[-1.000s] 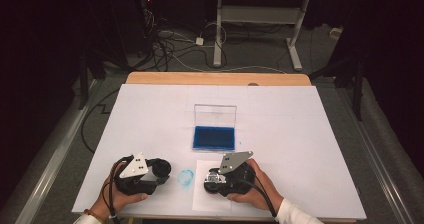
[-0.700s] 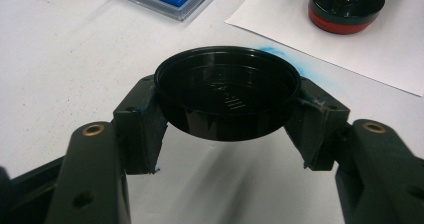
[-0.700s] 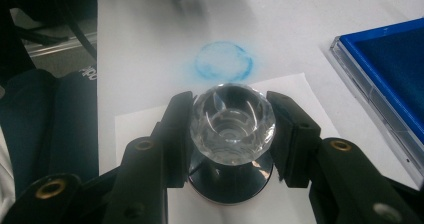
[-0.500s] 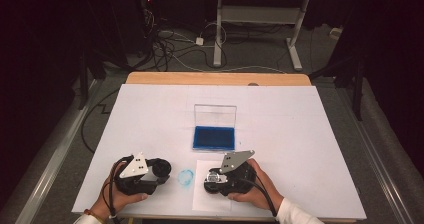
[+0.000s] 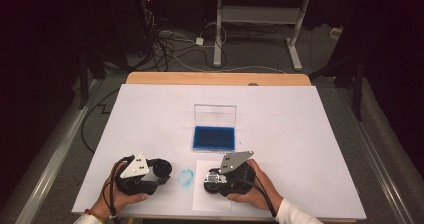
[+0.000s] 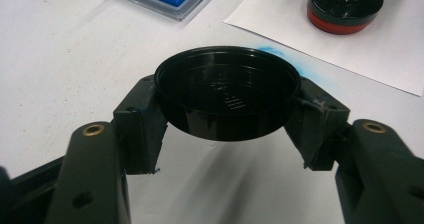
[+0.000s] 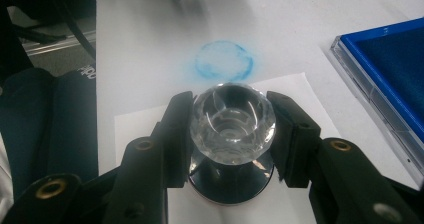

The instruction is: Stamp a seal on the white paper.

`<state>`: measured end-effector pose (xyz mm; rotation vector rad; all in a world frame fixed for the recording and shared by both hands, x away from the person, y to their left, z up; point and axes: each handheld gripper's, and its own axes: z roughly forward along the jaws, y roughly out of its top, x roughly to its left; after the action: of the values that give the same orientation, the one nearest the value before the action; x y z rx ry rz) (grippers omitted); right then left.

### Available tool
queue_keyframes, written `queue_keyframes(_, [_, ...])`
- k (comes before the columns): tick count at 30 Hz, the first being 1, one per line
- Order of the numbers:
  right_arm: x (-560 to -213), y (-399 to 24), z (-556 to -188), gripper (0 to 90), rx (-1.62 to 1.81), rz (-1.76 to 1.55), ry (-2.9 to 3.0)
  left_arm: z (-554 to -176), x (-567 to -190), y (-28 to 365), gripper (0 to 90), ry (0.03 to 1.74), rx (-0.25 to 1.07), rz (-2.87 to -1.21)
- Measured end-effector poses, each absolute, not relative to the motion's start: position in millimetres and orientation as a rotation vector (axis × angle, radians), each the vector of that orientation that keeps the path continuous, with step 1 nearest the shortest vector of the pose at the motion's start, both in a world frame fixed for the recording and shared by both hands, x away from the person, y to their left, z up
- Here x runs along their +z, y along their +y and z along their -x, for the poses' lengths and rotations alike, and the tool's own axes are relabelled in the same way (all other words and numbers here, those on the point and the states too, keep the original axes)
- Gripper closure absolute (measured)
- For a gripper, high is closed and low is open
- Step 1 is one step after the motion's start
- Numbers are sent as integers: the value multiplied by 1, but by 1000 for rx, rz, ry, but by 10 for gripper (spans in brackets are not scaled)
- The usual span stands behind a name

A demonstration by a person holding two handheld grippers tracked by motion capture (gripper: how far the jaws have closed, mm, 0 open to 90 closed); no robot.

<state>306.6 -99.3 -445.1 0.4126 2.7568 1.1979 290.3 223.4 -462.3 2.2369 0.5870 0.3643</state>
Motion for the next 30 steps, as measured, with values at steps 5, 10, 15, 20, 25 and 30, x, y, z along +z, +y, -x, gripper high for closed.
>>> queue_keyframes(5, [-445, -99, -306, 569, 1199, -412, 2754, -290, -462, 223, 366, 582, 362, -2235])
queue_keyframes(10, [-445, -99, -306, 569, 1201, -419, 2752, -290, -462, 224, 366, 578, 354, -2228])
queue_keyframes(15, [-445, -99, -307, 570, 1203, -420, 2753, -290, -462, 224, 366, 576, 354, -2230])
queue_keyframes(20, [-445, -99, -306, 570, 1199, -426, 2753, -290, -462, 223, 366, 578, 355, -2230])
queue_keyframes(25, [-445, -98, -305, 569, 1179, -406, 2747, -290, -462, 223, 366, 578, 354, -2232])
queue_keyframes(30, [-444, -97, -304, 569, 1168, -398, 2741, -290, -462, 222, 367, 578, 354, -2235])
